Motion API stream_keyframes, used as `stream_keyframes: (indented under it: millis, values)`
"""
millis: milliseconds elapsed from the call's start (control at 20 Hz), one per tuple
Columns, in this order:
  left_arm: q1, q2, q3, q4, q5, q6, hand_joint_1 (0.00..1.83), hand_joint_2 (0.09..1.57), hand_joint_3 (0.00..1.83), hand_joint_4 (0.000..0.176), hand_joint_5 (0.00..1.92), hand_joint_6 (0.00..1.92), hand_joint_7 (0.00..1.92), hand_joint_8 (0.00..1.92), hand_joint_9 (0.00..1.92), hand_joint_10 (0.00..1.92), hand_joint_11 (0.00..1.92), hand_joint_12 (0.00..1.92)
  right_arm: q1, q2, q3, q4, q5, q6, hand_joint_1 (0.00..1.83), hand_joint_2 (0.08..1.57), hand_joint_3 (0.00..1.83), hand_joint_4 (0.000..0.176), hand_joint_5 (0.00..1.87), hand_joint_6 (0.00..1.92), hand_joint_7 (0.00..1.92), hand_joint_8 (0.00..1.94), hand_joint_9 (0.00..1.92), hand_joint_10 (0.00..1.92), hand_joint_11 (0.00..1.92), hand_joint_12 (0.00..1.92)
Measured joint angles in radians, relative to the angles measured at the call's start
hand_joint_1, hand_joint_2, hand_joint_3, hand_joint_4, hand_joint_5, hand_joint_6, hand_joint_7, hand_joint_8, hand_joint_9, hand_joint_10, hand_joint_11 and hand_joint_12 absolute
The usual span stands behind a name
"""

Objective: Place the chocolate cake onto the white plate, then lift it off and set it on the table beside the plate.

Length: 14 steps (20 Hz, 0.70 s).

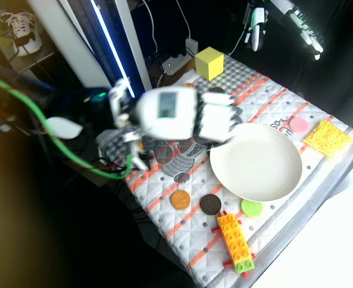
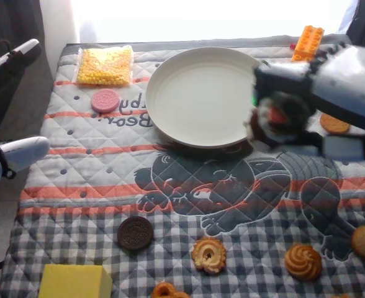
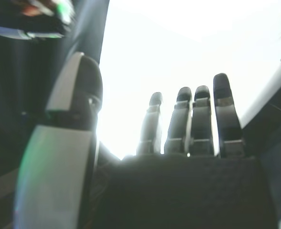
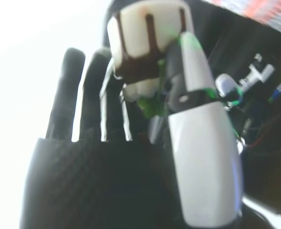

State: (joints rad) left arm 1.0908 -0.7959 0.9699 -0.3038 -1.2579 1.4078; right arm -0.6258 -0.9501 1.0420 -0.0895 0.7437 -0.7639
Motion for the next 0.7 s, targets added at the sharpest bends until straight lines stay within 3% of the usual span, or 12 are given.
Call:
stream_keyframes:
  millis: [50,100,200,250,350,450,500,550,600,650,700]
  values:
    - [0.0,0.0,0.0,0.0,0.0,0.0,0.72,1.18,0.01,0.118,0.01,0.01,0.0,0.0,0.0,0.0,0.0,0.07,-0.026,0.02,-0.017,0.001,0.013,0.002,1.12,1.35,0.0,0.0,0.4,1.66,0.66,1.6,0.74,1.78,0.91,1.92]
    - [0.006,0.0,0.0,0.002,-0.003,0.0,0.71,1.18,0.0,0.124,0.02,0.01,0.0,0.0,0.0,0.0,0.0,0.07,-0.061,0.04,-0.039,0.005,0.042,0.005,1.08,1.35,0.0,0.0,0.48,1.68,0.64,1.6,0.68,1.77,0.85,1.92]
    - [0.014,0.0,-0.004,-0.003,-0.007,-0.001,0.74,1.19,0.01,0.118,0.02,0.01,0.0,0.0,0.0,0.0,0.0,0.0,-0.106,0.059,-0.06,0.003,0.062,0.01,1.06,1.36,0.0,0.017,0.52,1.7,0.6,1.62,0.68,1.84,0.85,1.92]
    - [0.014,0.0,-0.005,-0.006,-0.007,0.0,0.75,1.19,0.0,0.121,0.03,0.01,0.0,0.0,0.0,0.0,0.0,0.0,-0.136,0.063,-0.069,-0.002,0.066,0.014,1.01,1.41,0.01,0.013,0.43,1.77,0.52,1.75,0.46,1.85,0.61,1.92]
    - [0.014,0.0,-0.005,-0.009,-0.011,0.0,0.71,1.18,0.0,0.127,0.04,0.01,0.0,0.0,0.0,0.0,0.02,0.01,-0.191,0.068,-0.069,0.013,0.072,0.035,1.03,1.4,0.0,0.0,0.43,1.78,0.57,1.68,0.54,1.84,0.7,1.92]
    - [0.014,0.0,-0.005,-0.011,-0.011,0.0,0.71,1.19,0.0,0.123,0.04,0.01,0.0,0.0,0.0,0.0,0.02,0.01,-0.248,0.074,-0.058,0.051,0.071,0.039,1.04,1.39,0.0,0.0,0.45,1.76,0.59,1.64,0.52,1.8,0.64,1.92]
    - [0.014,0.0,-0.005,-0.012,-0.011,0.0,0.71,1.2,0.01,0.122,0.04,0.01,0.0,0.0,0.0,0.0,0.01,0.01,-0.268,0.074,-0.051,0.076,0.066,0.041,1.0,1.38,0.0,0.0,0.51,1.68,0.42,1.47,0.44,1.76,0.53,1.92]
    - [0.014,0.0,-0.005,-0.01,-0.014,0.0,0.75,1.21,0.01,0.137,0.05,0.01,0.0,0.0,0.0,0.0,0.0,0.0,-0.274,0.074,-0.045,0.093,0.059,0.05,0.93,1.29,0.0,0.0,0.1,1.07,0.15,1.01,0.11,1.38,0.06,1.91]
    - [0.014,0.0,-0.006,-0.01,-0.016,0.0,0.74,1.21,0.01,0.144,0.05,0.02,0.0,0.0,0.0,0.0,0.0,0.0,-0.274,0.074,-0.042,0.09,0.059,0.05,0.9,1.27,0.0,0.0,0.02,0.86,0.07,0.77,0.02,1.14,0.01,1.76]
    - [0.014,0.0,-0.007,-0.009,-0.022,-0.001,0.71,1.2,0.0,0.137,0.05,0.02,0.0,0.0,0.0,0.0,0.0,0.0,-0.272,0.071,-0.04,0.089,0.054,0.048,0.74,1.24,0.0,0.0,0.0,0.22,0.01,0.29,0.0,0.54,0.0,1.26]
    - [0.016,0.0,-0.007,-0.012,-0.023,0.0,0.71,1.2,0.01,0.128,0.04,0.01,0.0,0.0,0.0,0.0,0.0,0.0,-0.272,0.064,-0.027,0.092,0.04,0.048,0.64,1.16,0.0,0.036,0.0,0.04,0.0,0.06,0.0,0.11,0.0,0.42]
